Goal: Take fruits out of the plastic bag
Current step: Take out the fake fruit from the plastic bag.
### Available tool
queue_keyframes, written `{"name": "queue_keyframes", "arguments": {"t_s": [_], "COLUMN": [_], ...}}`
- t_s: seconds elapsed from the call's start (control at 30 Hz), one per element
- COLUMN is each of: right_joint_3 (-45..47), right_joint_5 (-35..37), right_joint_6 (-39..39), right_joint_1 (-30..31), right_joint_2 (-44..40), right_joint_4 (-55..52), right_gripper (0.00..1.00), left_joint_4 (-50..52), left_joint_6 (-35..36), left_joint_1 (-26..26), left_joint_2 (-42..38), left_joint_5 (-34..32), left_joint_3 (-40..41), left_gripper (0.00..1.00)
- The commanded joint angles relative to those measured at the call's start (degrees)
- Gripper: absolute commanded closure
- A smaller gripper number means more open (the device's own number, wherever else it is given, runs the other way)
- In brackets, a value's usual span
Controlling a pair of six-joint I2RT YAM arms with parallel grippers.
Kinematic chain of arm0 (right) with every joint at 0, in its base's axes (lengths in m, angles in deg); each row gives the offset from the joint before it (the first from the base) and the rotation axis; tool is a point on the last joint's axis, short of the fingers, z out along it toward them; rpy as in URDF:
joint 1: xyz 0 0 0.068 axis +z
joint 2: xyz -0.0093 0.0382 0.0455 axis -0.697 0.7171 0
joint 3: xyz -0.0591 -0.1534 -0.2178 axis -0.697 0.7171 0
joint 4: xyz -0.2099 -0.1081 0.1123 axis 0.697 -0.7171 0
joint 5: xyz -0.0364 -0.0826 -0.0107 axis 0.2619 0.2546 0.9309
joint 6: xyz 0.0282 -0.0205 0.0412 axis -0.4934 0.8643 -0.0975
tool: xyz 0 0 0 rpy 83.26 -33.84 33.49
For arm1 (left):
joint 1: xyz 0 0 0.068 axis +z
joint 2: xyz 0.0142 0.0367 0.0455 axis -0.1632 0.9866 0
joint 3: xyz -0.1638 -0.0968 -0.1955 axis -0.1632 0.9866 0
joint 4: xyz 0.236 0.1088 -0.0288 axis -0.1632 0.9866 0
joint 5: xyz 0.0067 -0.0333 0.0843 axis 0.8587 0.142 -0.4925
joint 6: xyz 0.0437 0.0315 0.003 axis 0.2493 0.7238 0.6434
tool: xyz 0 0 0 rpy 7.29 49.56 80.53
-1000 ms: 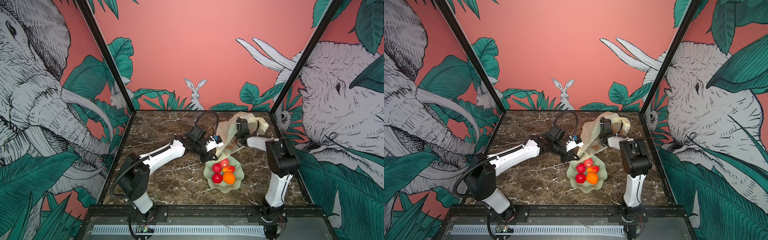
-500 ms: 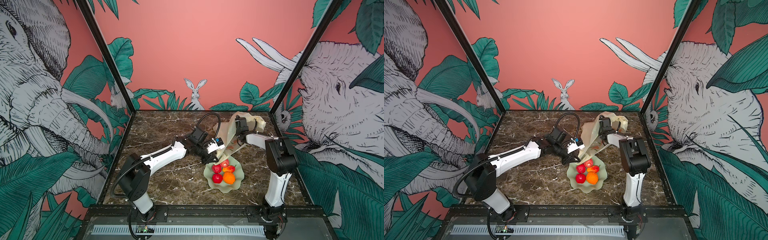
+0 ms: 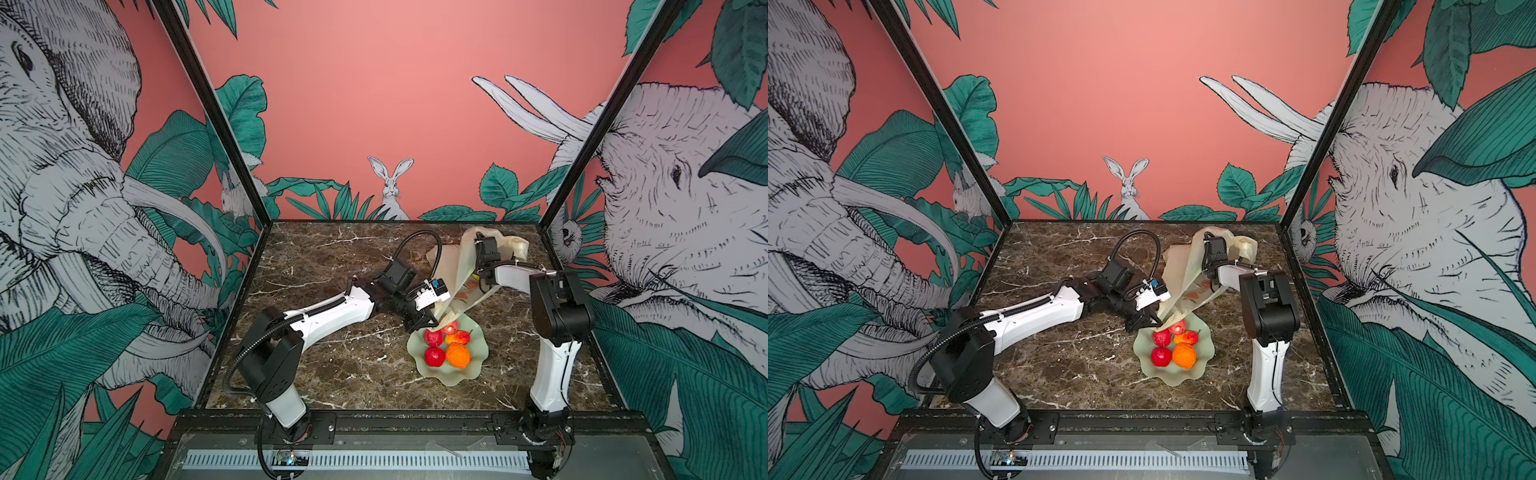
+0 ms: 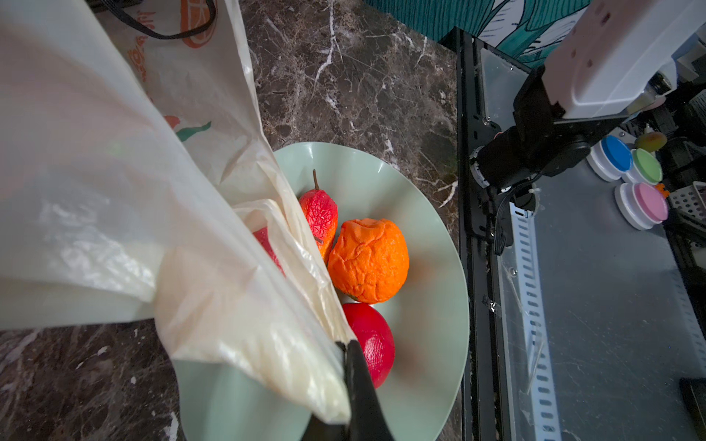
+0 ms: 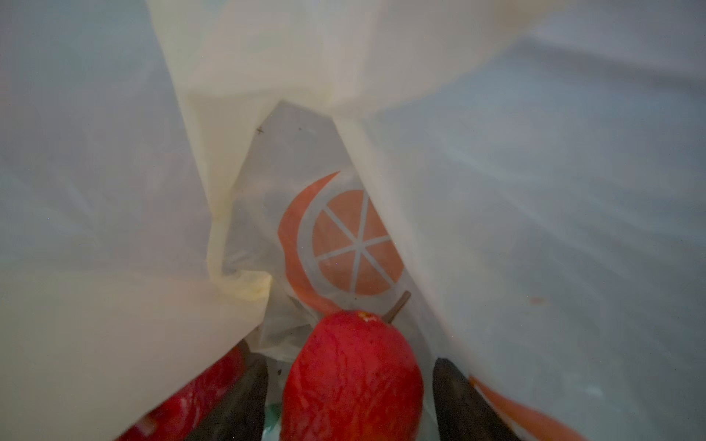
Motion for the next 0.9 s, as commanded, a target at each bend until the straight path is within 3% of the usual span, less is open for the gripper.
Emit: {"name": "queue_keyframes", "arguments": {"t_s": [0.0, 0.1, 0.23, 0.43, 0.63, 0.87], "right_joint_3": [-1.8, -4.2, -4.7, -3.1, -0.3, 3.1], "right_joint_5": [-0.4, -0.9, -2.6, -7.8, -17.4, -27.6], "right_joint_6": [-1.0, -1.0, -0.9, 0.3, -0.6, -2.4], "right_joint_1": [-1.7, -1.8, -2.0, -2.0, -2.0, -1.9], "right_joint_2": [1.7, 2.8, 3.2, -0.4, -4.5, -10.0], "right_joint_4": [0.5, 0.0, -0.4, -0.2, -1.2, -4.0], "right_gripper": [0.33, 0.35, 0.45, 0.70, 0.73, 0.71], "left_joint_4": [2.4, 2.4, 2.4, 0.2, -3.1, -8.5], "left_joint_6": [-0.3, -0.1, -0.2, -2.6, -7.7, -13.0], "left_joint_1": [-0.8, -0.8, -0.8, -0.8, -0.8, -0.8], "left_joint_2": [-2.2, -2.2, -2.1, -2.6, -2.6, -2.7], "left_joint_5": [2.1, 2.2, 2.1, -0.2, -8.5, -12.1], "left_joint_3": [1.8, 1.9, 1.7, 1.2, -0.2, 0.8], "left_gripper": [1.00, 1.00, 1.00, 1.00, 1.00, 1.00]}}
